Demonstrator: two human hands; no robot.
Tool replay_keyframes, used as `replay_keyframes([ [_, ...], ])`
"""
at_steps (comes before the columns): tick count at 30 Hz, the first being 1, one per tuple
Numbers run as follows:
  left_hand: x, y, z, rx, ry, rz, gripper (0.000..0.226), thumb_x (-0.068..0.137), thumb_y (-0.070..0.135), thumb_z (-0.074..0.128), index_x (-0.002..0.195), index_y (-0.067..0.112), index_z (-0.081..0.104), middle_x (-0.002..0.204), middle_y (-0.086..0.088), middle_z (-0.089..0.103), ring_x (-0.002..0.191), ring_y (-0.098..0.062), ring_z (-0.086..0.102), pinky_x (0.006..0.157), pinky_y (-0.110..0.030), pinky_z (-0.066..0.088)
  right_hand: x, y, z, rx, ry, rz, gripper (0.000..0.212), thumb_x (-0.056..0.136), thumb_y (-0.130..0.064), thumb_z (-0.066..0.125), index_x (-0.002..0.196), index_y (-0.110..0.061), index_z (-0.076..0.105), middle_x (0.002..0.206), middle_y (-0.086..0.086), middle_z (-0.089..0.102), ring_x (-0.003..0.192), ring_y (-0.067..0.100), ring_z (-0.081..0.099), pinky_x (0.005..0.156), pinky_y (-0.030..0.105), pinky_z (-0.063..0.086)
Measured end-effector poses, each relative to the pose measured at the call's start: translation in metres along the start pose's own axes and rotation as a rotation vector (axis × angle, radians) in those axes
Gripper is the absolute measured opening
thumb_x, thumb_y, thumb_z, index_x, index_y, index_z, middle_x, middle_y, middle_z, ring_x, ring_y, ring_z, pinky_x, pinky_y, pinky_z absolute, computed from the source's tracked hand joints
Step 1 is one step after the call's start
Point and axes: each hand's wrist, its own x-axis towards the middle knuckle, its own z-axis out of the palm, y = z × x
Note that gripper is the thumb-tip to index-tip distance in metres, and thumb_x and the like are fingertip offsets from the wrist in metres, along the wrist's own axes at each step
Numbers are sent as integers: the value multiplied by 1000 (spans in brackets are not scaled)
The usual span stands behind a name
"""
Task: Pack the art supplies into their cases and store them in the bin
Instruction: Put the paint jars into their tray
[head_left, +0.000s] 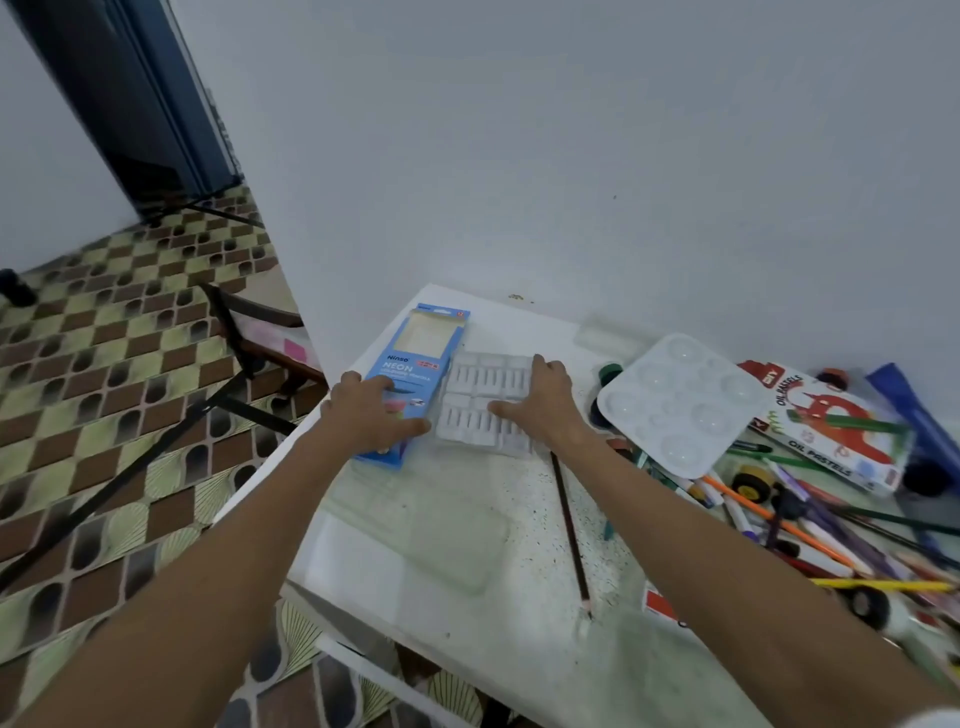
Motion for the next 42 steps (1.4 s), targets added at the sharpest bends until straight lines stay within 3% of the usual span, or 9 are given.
replay_keyframes([
  [3, 4, 17, -5, -60, 93, 91, 80, 75, 54, 72, 139, 18, 43, 139, -13, 33, 128, -30, 38, 106, -44, 38, -9, -3, -20, -3, 46, -63, 84, 80, -39, 74, 142, -2, 31, 140, 16, 34, 131, 28, 30, 102, 31, 29],
  [6, 10, 54, -4, -78, 79, 270, 69, 78, 39, 74, 137, 15, 47, 143, -13, 34, 131, -27, 38, 106, -35, 32, -21, 7, -58, 25, 140, -60, 90, 79, -40, 75, 147, -7, 27, 144, 12, 32, 136, 25, 27, 108, 32, 27],
  [10, 25, 118, 13, -50, 36, 488, 55, 81, 28, 72, 130, 13, 53, 136, -12, 43, 126, -24, 43, 100, -26, 30, -36, 51, -116, 1, 255, 70, 90, 74, -42, 78, 146, -11, 33, 142, 13, 36, 134, 27, 32, 108, 35, 30],
  [15, 48, 180, 39, 27, -26, 603, 50, 85, 25, 67, 132, 18, 52, 138, -8, 43, 126, -22, 43, 99, -26, 30, -64, 107, -158, 10, 294, 248, 98, 65, -48, 84, 143, -12, 37, 144, 11, 38, 133, 27, 34, 105, 40, 35],
  [18, 62, 201, 50, 87, -42, 624, 49, 88, 23, 64, 134, 20, 50, 141, -7, 42, 129, -22, 41, 104, -31, 31, -70, 128, -166, 84, 318, 297, 103, 56, -50, 88, 140, -11, 41, 137, 9, 48, 126, 27, 45, 98, 40, 45],
  [21, 75, 211, 61, 126, -58, 613, 47, 91, 25, 61, 136, 21, 48, 144, -5, 41, 133, -22, 38, 107, -33, 30, -68, 143, -170, 166, 331, 276, 85, 61, -35, 90, 131, -9, 49, 127, 4, 58, 118, 22, 54, 82, 27, 42],
  [30, 97, 225, 88, 225, -92, 631, 42, 100, 24, 48, 142, 21, 45, 150, -4, 37, 136, -24, 36, 109, -35, 29, -53, 162, -159, 330, 255, 307, 87, 59, -28, 90, 132, -15, 45, 126, 1, 58, 113, 22, 56, 88, 33, 48],
  [35, 96, 218, 94, 177, -23, 574, 38, 93, 23, 60, 131, 18, 56, 121, -8, 60, 111, -25, 55, 94, -35, 43, -48, 163, -162, 459, 250, 314, 91, 62, -17, 89, 138, -18, 38, 123, 3, 57, 112, 25, 56, 92, 42, 51],
  [42, 80, 205, 72, 93, 148, 550, 22, 93, 23, 57, 107, 15, 72, 105, -8, 65, 97, -25, 61, 86, -37, 50, -50, 151, -178, 686, 235, 286, 79, 71, -1, 81, 138, -17, 41, 100, 6, 60, 93, 20, 62, 70, 27, 53],
])
